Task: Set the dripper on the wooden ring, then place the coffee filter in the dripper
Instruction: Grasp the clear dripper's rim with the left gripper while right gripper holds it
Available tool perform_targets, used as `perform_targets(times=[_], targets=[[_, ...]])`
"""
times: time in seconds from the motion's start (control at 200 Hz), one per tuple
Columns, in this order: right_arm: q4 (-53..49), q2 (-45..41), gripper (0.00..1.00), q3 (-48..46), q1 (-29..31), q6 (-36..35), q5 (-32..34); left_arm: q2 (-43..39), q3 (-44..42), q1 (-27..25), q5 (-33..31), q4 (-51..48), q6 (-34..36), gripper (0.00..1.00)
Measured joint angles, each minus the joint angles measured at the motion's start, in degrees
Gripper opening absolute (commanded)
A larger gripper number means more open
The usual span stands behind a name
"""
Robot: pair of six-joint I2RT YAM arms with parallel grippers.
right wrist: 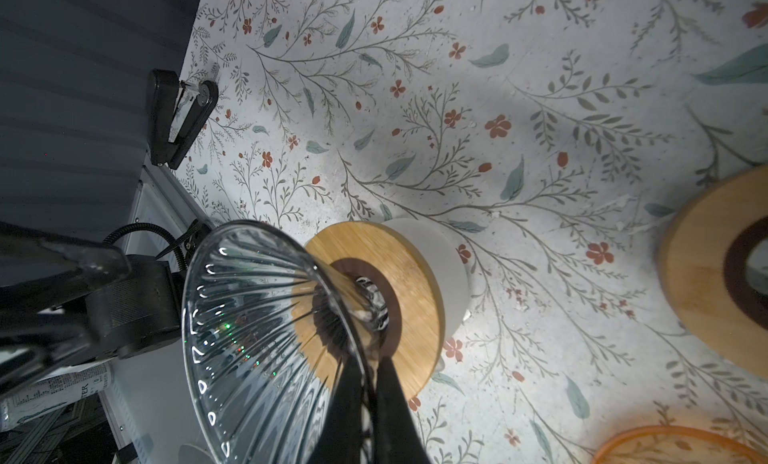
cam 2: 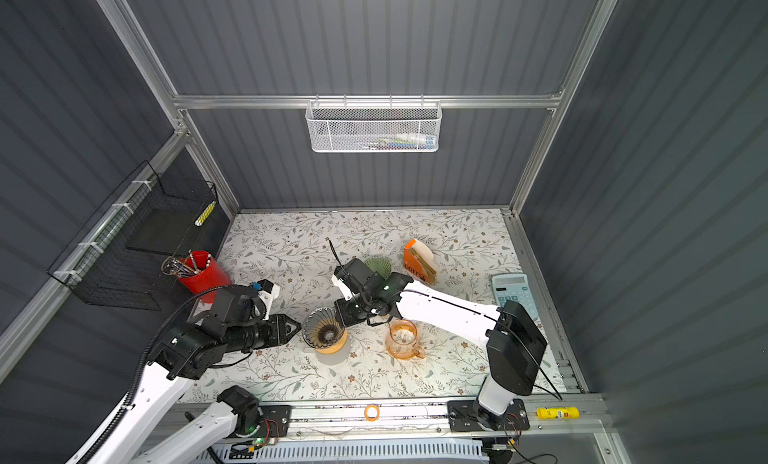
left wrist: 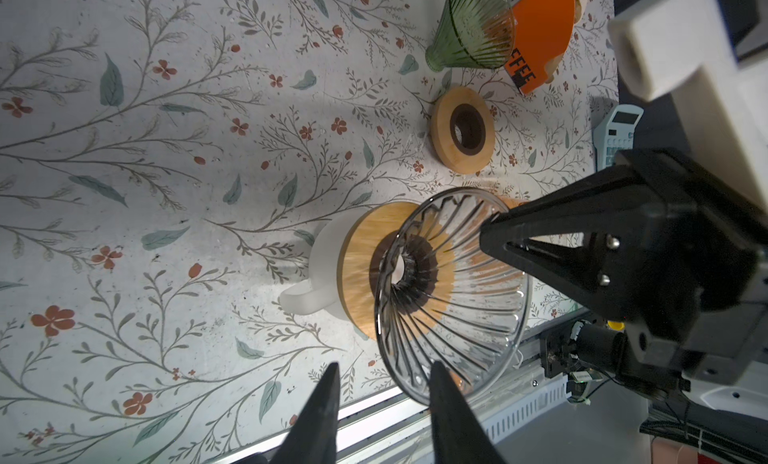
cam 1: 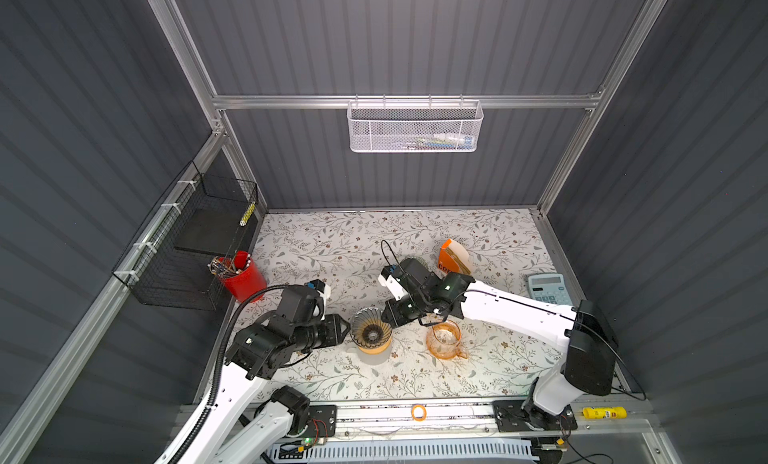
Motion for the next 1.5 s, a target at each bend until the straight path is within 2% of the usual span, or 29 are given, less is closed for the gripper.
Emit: perform_targets(times=[0.14, 0.245, 0.51, 0.59, 0.926, 1.501], targets=[[0.1, 0.0, 0.00, 0.0, 0.0, 0.1, 0.0, 1.1, -1.2, 0.0, 1.0, 0.1, 0.2, 0.36], [0.4, 0.0, 0.00, -0.2, 0.0, 0.2, 0.0, 1.2, -2.1, 0.0, 1.2, 0.3, 0.1, 0.29], [0.9, 0.0, 0.00, -0.4, 0.0, 0.2, 0.0, 1.2, -4.4, 0.0, 1.2, 3.0, -0.1, 0.23], [1.1, 0.0, 0.00, -0.5, 0.0, 0.3, -0.1, 1.4, -4.5, 0.0, 1.2, 3.8, -0.2, 0.18], [1.7, 0.5, 0.00, -0.5, 0.0, 0.6, -0.2, 2.1, -5.2, 0.0, 1.4, 6.0, -0.7, 0.09], [0.9, 1.0, 0.00, 0.0, -0.1, 1.1, -0.2, 2.0, -6.3, 0.1, 1.7, 7.7, -2.7, 0.04]])
